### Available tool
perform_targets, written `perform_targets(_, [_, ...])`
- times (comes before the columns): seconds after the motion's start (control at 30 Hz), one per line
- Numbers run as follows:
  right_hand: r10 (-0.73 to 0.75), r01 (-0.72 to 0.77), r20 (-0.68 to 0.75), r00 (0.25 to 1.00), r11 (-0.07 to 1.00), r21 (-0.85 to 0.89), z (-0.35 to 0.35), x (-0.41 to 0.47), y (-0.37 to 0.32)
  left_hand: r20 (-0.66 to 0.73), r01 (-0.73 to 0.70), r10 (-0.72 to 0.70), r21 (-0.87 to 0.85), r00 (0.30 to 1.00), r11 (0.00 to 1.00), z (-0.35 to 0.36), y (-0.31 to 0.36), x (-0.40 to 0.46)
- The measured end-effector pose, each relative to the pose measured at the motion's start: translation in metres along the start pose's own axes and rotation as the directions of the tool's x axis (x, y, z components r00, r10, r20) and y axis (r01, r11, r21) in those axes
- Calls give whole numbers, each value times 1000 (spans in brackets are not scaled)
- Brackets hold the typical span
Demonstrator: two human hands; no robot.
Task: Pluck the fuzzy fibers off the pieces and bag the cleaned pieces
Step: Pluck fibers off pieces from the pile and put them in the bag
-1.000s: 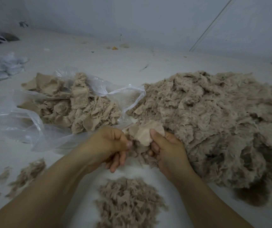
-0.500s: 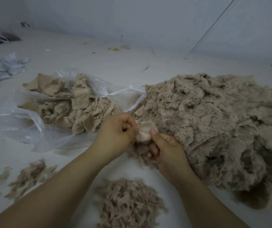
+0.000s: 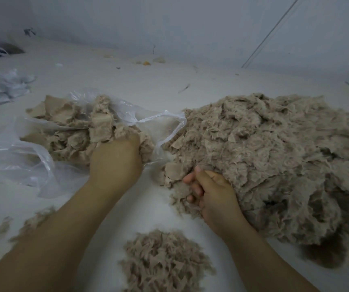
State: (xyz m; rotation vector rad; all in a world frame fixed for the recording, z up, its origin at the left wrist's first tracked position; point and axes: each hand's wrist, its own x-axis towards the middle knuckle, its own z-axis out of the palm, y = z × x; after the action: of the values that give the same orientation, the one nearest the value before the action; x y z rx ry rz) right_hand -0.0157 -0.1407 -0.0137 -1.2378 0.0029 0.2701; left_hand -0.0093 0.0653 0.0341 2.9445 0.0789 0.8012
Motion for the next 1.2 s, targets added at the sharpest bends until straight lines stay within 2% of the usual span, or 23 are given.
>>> perform_targets(0.07, [2, -2, -6, 1000, 1000, 5, 1, -1, -1, 33, -70, 77, -176, 996, 982, -3, 20, -8])
perform_targets(0.13, [-5, 5, -10, 1000, 1000, 5, 1, 0, -1, 199, -67, 140, -334, 970, 940, -3, 39, -12])
perform_targets(0.2, [-14, 14, -18, 1000, 1000, 9, 2, -1, -1, 315, -104, 206, -311, 926, 945, 2, 52, -15])
perform_targets(0.23, [-19, 19, -19, 1000, 1000, 11, 1, 0, 0, 330, -120, 217, -289, 919, 950, 5, 56, -16])
perform_targets(0.3, [-34, 34, -19, 999, 999, 3, 1, 0, 1, 284, -93, 197, -341, 938, 935, 9, 59, -16])
perform_targets(0.37, [-54, 54, -15, 998, 999, -4, 1, -1, 1, 171, -102, 193, -433, 966, 896, 11, 61, -19])
perform_targets(0.47, [-68, 68, 2, 998, 996, -52, 0, 0, 1, -21, -291, 308, -393, 951, 872, 6, 65, -24])
perform_targets(0.53, [-54, 55, 16, 998, 996, -67, 0, 1, 0, -38, -362, 372, -341, 927, 868, 0, 65, -27])
perform_targets(0.7, [-42, 43, 13, 999, 999, -13, -3, 3, 5, -70, -463, 474, -374, 878, 804, -2, 59, -30])
perform_targets(0.77, [-31, 31, -4, 1000, 999, 11, -4, 4, 7, -22, -357, 399, -496, 917, 792, 0, 57, -32])
perform_targets(0.87, [-15, 15, -24, 1000, 1000, 20, -6, 5, 9, 180, 10, 161, -697, 970, 717, 4, 58, -29])
perform_targets(0.93, [-3, 3, -13, 1000, 1000, 19, -6, 4, 8, 327, 227, 35, -726, 944, 649, 4, 60, -25])
perform_targets(1.0, [21, -20, -16, 1000, 999, 36, -6, 3, 7, 433, 361, -14, -734, 901, 575, 5, 61, -21])
perform_targets(1.07, [17, -16, -6, 1000, 999, 38, -7, 2, 7, 463, 407, -7, -770, 886, 491, 4, 61, -21])
perform_targets(1.1, [-4, 4, 16, 1000, 1000, 11, -8, 2, 7, 433, 382, 0, -794, 901, 473, 4, 62, -21])
perform_targets(1.2, [-55, 65, 93, 994, 991, -115, -8, 0, 5, 318, 261, 29, -825, 948, 500, 4, 63, -23])
